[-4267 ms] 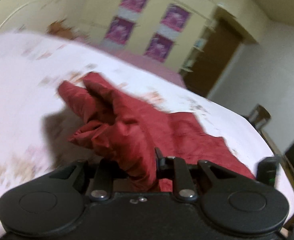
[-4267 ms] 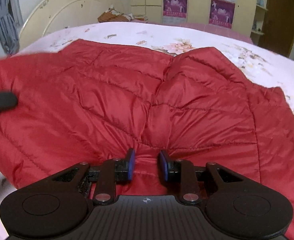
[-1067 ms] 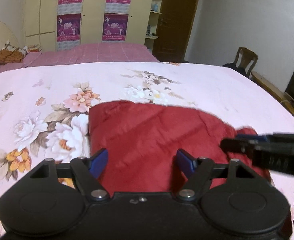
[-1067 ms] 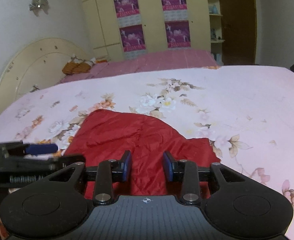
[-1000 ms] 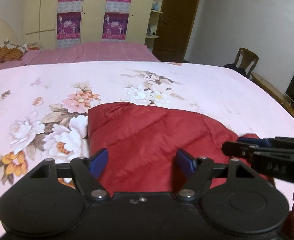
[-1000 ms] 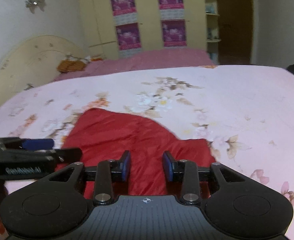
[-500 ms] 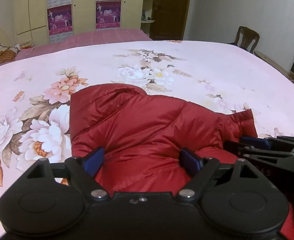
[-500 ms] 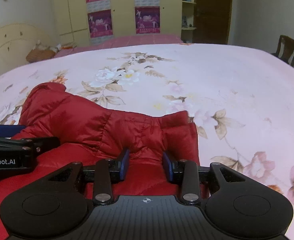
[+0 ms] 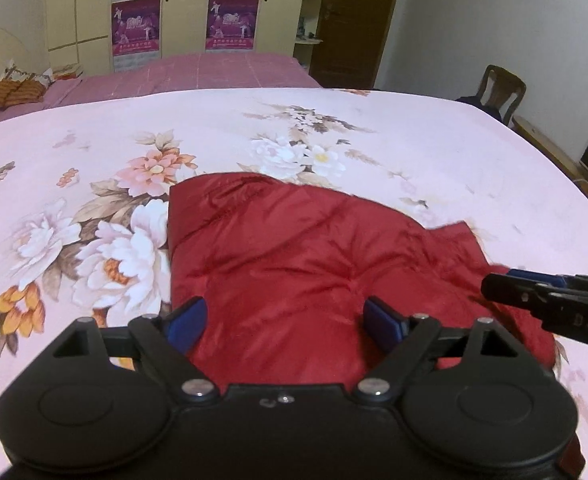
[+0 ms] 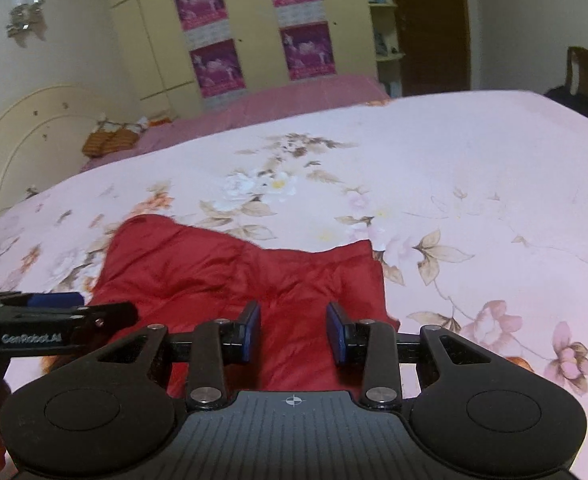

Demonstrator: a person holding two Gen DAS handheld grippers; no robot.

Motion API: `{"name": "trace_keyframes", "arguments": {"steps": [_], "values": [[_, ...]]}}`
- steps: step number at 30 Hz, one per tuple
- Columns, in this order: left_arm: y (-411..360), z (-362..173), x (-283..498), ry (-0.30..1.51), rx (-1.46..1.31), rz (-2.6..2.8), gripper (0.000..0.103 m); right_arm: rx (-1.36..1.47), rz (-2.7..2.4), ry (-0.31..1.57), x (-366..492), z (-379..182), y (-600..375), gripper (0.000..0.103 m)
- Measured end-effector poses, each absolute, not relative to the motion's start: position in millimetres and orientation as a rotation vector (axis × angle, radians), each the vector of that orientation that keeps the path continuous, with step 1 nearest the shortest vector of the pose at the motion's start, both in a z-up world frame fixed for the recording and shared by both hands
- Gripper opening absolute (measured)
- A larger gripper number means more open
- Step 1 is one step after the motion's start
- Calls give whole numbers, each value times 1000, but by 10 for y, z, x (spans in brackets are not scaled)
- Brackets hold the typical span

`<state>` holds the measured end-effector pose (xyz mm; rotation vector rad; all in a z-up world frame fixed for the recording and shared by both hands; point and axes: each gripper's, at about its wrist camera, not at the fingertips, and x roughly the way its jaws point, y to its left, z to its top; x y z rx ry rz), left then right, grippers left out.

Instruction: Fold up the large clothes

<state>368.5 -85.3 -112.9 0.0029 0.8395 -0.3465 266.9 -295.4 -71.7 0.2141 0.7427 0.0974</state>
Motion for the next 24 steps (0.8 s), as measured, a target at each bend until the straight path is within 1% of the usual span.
{"name": "trace_keyframes", "arguments": {"steps": [12,19,24], "values": [[-828,-1074,3142,865,0,-353,85,112,189,757,1960,-675,-2822,36],[-718,-1105,2796,916,21,-385,86,67,241,830,1565,-789,-2817,36],[-686,-1245,2742,945,23,-391,87,29,252,893,1469,-940,-2821,35]]}}
